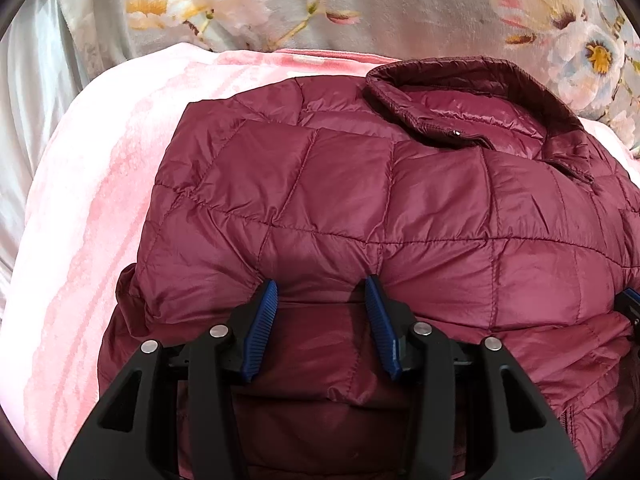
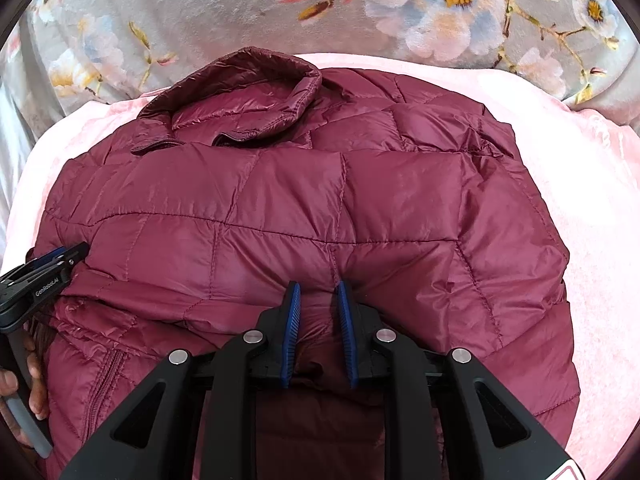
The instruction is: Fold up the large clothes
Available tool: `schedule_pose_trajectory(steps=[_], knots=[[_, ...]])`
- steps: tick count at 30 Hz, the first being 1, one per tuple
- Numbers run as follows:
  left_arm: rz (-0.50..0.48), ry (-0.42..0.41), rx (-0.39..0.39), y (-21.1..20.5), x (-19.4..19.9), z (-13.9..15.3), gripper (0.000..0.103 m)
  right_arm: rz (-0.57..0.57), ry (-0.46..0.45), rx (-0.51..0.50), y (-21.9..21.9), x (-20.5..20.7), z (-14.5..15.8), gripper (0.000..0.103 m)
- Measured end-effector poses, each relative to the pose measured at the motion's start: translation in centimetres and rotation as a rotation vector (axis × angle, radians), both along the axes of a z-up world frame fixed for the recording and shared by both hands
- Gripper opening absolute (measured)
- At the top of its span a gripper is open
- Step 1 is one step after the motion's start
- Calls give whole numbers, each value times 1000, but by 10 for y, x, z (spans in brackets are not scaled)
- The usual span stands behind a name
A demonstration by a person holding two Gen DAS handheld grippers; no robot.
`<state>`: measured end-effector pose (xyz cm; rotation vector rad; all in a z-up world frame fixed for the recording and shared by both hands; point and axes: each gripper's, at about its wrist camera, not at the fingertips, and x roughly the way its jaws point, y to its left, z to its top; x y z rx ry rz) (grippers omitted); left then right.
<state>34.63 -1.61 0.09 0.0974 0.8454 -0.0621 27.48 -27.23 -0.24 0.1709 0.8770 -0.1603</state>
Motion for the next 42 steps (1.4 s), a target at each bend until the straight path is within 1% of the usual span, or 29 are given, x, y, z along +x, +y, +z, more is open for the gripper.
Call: schedule_pose_trajectory(steps=[1, 2, 3, 4, 5, 7, 8, 10, 12, 13, 15, 16, 17, 18, 19, 20, 21, 23, 27, 28, 31, 33, 35, 36, 38, 39, 41, 42], knots=[[-3, 2, -21, 3, 0, 1, 46, 23, -8, 37, -2, 0, 1, 30], [-16, 9, -67, 7, 0, 5, 51, 25, -13, 58, -4, -1, 4, 35], [-28, 24, -109, 12, 3, 7, 53, 14, -21, 80, -6, -3, 8, 36], [-42, 54, -180, 18, 6, 13, 53, 10, -38, 113, -9, -5, 15, 40], [-51, 80, -262, 24, 10, 22, 53, 25, -65, 165, -12, -5, 24, 40], [-56, 101, -382, 31, 21, 38, 54, 43, -95, 216, -14, 5, 42, 41], [-51, 104, -410, 31, 27, 44, 54, 43, -97, 235, -16, 13, 47, 42], [-49, 110, -459, 26, 47, 58, 57, 37, -103, 307, -23, 31, 53, 42], [-40, 123, -459, 14, 71, 63, 57, -4, -96, 407, -35, 56, 50, 42], [-27, 135, -462, 9, 82, 63, 57, -16, -90, 432, -39, 62, 47, 42], [-39, 186, -489, -6, 102, 57, 57, -52, -66, 515, -49, 85, 35, 42], [-39, 217, -485, -15, 113, 50, 57, -67, -58, 542, -51, 92, 28, 42], [-37, 233, -473, -21, 121, 45, 56, -75, -53, 553, -53, 95, 25, 37], [-25, 245, -446, -27, 126, 38, 54, -81, -41, 542, -53, 101, 20, 31], [-7, 256, -403, -31, 130, 30, 44, -87, -22, 509, -51, 105, 17, 16], [0, 262, -382, -33, 131, 25, 33, -90, -14, 488, -51, 104, 15, 10], [4, 269, -355, -35, 132, 18, 32, -87, -11, 471, -50, 105, 13, 10], [-9, 250, -321, -38, 129, 13, 29, -67, 0, 416, -46, 105, 10, 8], [-58, 159, -204, -51, 115, 6, 29, -37, 3, 280, -31, 106, 7, 6], [-63, 140, -185, -54, 112, 4, 29, -32, 2, 256, -29, 107, 6, 6], [-76, 88, -146, -59, 104, 0, 29, -12, -10, 138, -14, 108, 4, 6], [-78, 63, -125, -61, 100, -2, 29, -9, -12, 99, -10, 110, 5, 6], [-79, 55, -102, -64, 98, -2, 29, -5, -8, 93, -9, 113, 6, 6], [-79, 55, -105, -65, 97, -1, 29, -6, -7, 113, -12, 113, 6, 6], [-83, 65, -147, -59, 95, 4, 29, -33, -4, 184, -20, 106, 14, 7], [-88, 79, -195, -48, 94, 14, 30, -39, -14, 204, -25, 100, 21, 8], [-89, 73, -260, -33, 94, 31, 30, -36, -73, 198, -31, 91, 45, 10], [-77, 45, -270, -24, 97, 46, 30, -42, -104, 176, -33, 91, 58, 10]])
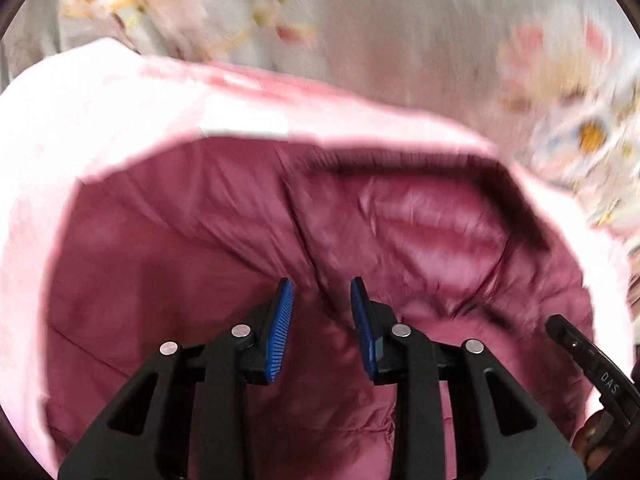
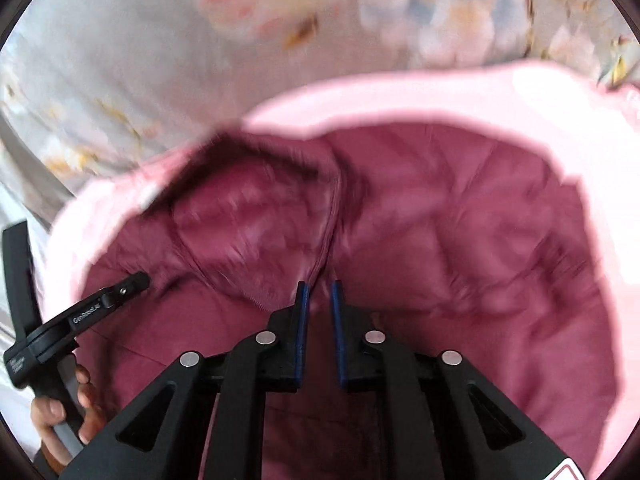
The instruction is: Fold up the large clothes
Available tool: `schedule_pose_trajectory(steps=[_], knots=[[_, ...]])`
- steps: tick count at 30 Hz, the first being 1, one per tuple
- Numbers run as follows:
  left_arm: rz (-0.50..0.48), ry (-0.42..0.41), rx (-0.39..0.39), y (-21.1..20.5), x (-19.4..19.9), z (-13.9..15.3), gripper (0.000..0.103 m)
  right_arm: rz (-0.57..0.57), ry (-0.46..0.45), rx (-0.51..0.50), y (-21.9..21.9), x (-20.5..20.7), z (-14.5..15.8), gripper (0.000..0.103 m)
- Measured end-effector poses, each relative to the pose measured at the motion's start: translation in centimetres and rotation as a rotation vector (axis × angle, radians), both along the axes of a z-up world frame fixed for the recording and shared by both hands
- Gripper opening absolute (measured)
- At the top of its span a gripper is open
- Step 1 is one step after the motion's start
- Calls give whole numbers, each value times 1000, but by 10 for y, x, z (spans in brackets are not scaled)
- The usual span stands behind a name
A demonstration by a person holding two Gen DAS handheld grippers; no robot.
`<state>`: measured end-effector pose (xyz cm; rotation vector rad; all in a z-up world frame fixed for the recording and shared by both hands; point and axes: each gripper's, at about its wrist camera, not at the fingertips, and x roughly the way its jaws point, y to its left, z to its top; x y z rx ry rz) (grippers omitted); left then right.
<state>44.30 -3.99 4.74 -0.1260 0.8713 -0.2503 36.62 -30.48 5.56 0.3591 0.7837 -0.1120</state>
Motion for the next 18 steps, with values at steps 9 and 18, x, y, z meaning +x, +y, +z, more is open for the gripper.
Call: schedule_pose_trajectory(steps=[9, 18], knots=[[104, 56, -97, -1, 95, 40, 32, -41, -2, 108, -28, 98, 20, 11], [0, 95, 159, -33, 82, -25, 34, 80, 124, -202, 2, 85, -27, 7]])
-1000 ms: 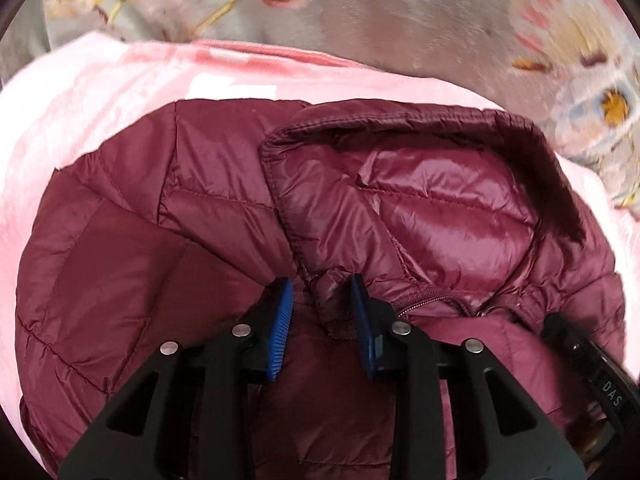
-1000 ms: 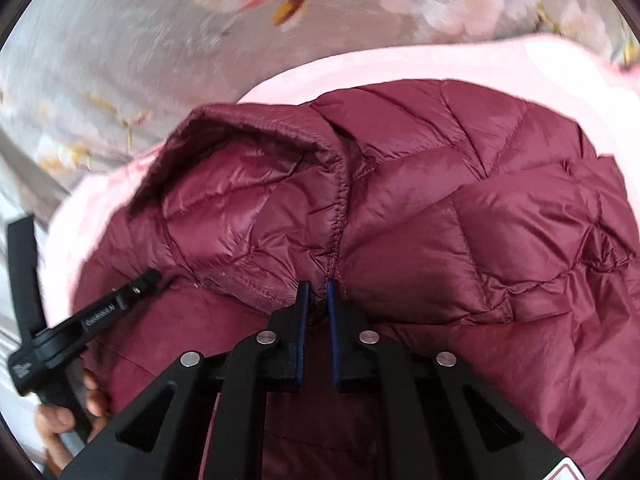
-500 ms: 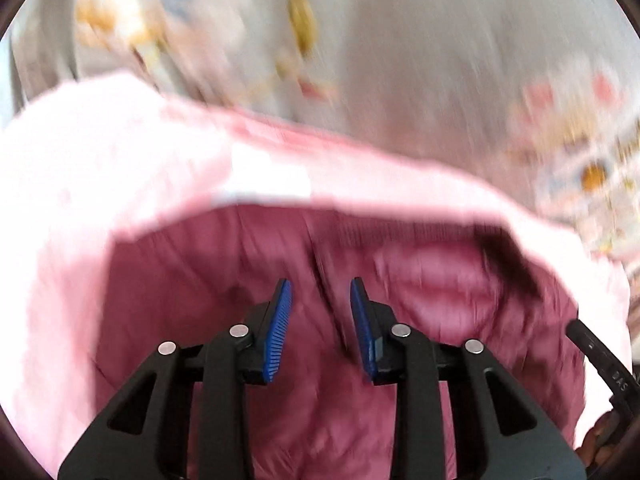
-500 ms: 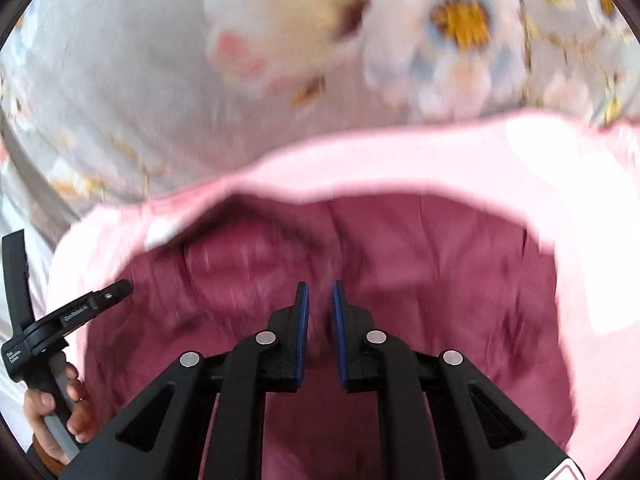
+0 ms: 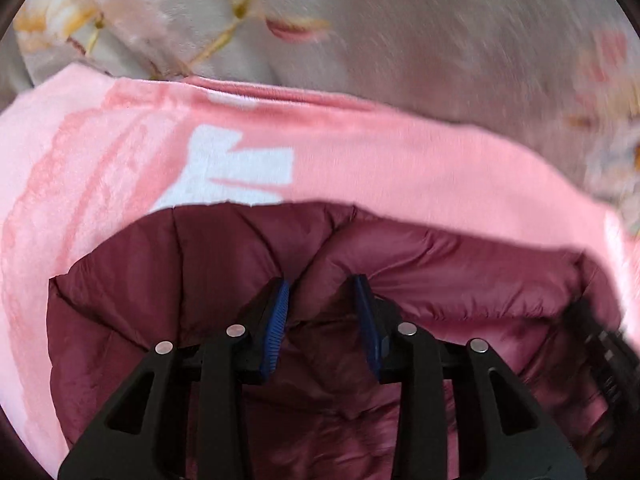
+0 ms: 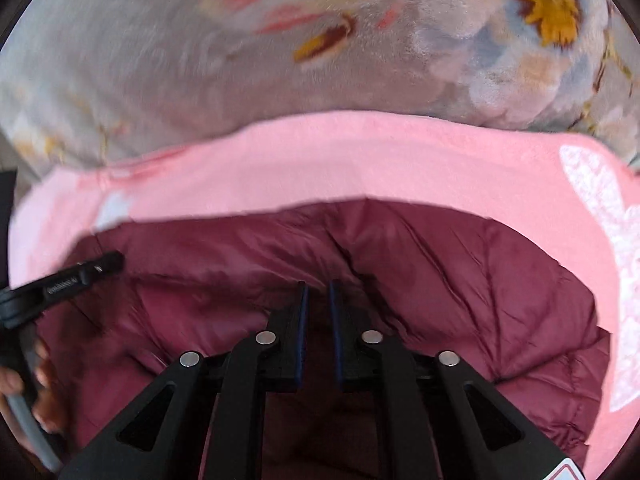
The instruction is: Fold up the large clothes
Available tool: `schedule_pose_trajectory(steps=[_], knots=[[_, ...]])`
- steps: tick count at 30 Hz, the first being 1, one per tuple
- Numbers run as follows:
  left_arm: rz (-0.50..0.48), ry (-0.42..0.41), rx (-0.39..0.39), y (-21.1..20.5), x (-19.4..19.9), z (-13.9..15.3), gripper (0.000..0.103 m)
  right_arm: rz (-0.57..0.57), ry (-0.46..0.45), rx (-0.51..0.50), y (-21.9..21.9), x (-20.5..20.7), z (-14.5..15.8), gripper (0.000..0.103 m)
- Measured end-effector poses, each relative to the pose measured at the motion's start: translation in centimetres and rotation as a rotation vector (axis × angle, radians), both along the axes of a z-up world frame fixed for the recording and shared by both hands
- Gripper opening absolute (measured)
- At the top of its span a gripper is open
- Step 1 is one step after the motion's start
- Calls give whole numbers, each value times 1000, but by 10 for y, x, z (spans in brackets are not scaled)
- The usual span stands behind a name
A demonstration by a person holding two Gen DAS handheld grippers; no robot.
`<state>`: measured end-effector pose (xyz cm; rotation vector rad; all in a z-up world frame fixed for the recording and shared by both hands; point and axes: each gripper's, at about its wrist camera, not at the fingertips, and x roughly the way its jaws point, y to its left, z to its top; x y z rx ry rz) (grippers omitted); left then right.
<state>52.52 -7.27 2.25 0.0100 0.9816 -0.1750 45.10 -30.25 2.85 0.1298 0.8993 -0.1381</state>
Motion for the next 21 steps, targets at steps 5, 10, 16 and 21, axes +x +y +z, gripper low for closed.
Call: schedule_pose_trajectory(steps=[5, 10, 16, 21], knots=[[-38, -59, 53, -5, -10, -16, 34, 32, -11, -135, 12, 0, -14, 5], [-39, -138, 88, -12, -22, -27, 34, 34, -28, -191, 18, -2, -22, 5], [-39, -160, 119, -23, -28, -26, 34, 36, -33, -151, 12, 0, -23, 5], [-40, -165, 138, -21, -25, -24, 34, 38, -34, -143, 13, 1, -23, 6]])
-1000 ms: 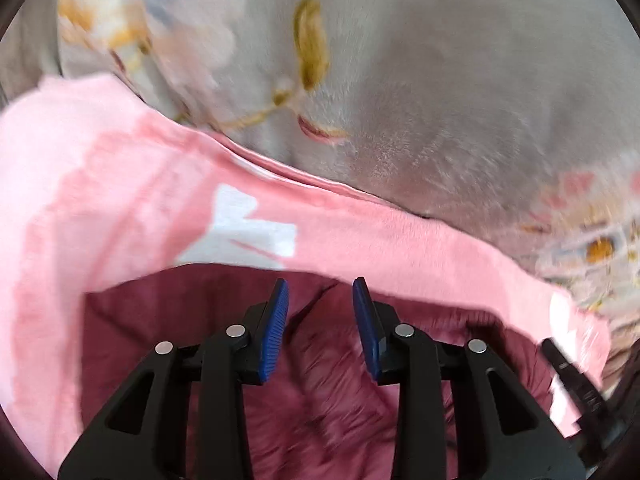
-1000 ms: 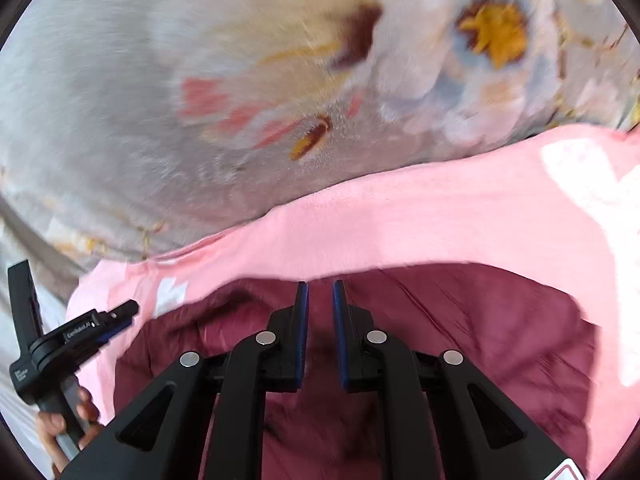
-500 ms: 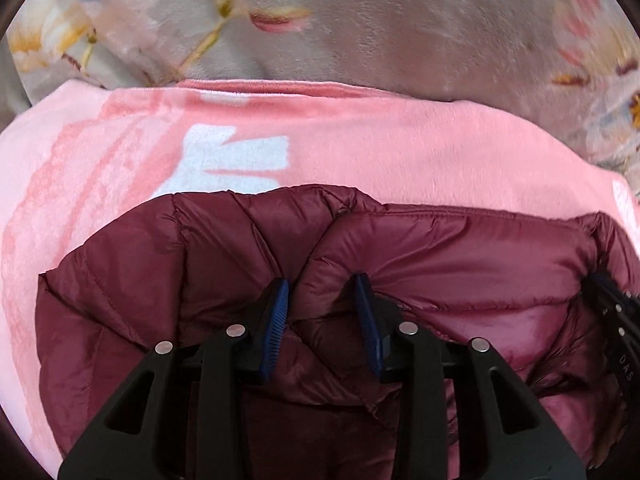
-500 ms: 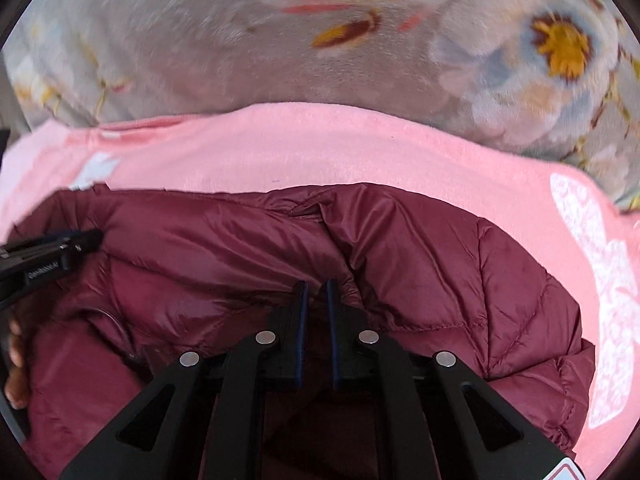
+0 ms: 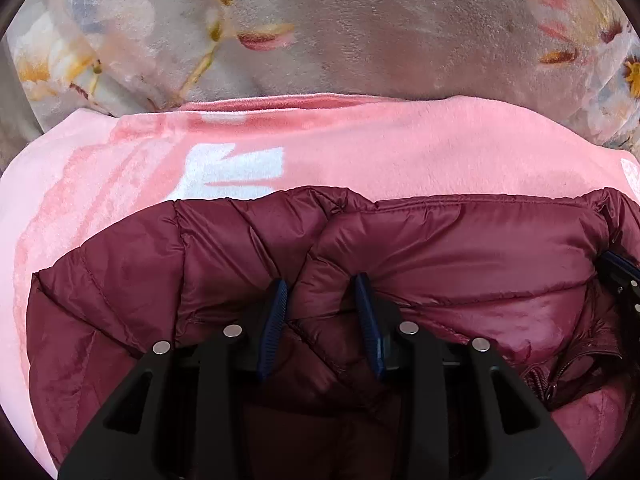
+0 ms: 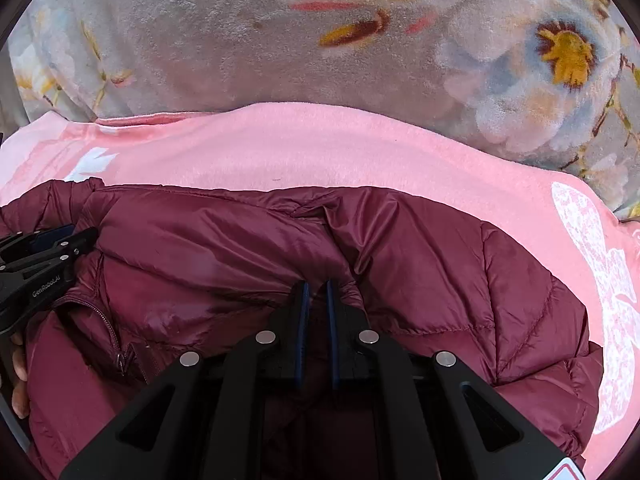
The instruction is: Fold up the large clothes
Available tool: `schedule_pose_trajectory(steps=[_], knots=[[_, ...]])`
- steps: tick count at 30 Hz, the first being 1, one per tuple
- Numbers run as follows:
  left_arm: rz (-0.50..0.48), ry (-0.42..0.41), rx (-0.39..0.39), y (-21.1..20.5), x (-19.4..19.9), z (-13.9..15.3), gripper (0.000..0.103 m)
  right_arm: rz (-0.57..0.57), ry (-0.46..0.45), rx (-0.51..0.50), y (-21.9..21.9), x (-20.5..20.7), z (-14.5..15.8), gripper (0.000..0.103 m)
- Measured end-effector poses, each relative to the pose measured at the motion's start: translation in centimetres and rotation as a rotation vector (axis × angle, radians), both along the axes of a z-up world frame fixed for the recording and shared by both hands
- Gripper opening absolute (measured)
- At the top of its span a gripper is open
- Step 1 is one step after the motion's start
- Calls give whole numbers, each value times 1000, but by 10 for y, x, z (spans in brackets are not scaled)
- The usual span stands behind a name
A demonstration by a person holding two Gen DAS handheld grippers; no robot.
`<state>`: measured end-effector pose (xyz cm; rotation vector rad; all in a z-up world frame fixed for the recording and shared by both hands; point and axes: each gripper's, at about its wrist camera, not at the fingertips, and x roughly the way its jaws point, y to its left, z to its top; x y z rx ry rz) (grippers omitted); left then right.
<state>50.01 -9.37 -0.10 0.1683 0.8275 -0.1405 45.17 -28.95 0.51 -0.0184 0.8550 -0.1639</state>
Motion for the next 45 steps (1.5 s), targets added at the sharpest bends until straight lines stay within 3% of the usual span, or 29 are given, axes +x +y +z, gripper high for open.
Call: schedule_pose_trajectory(steps=[22, 24, 29, 31, 33, 34, 35, 40, 45], knots=[[2, -10, 17, 0, 1, -1, 38, -3, 2, 15, 2, -1, -2, 7], [7, -15, 29, -1, -1, 0, 40, -5, -2, 22, 1, -2, -3, 7], [65, -37, 67, 4, -2, 4, 61, -14, -16, 43, -1, -10, 3, 7], [80, -22, 43, 15, -17, 13, 61, -43, 5, 112, -4, -40, 20, 9], [48, 2, -61, 35, -49, 28, 63, -36, -20, 166, -9, -87, 39, 28], [25, 15, -100, 47, -68, 35, 68, -31, -42, 162, -13, -120, 50, 43], [10, 25, -120, 62, -91, 40, 73, -27, -58, 150, -18, -147, 56, 51], [-27, 89, -133, 137, -198, 43, 84, -72, -56, 103, -57, -299, 69, 64], [59, 264, -253, 222, -280, 16, 85, -230, 34, 274, -99, -433, 45, 68]])
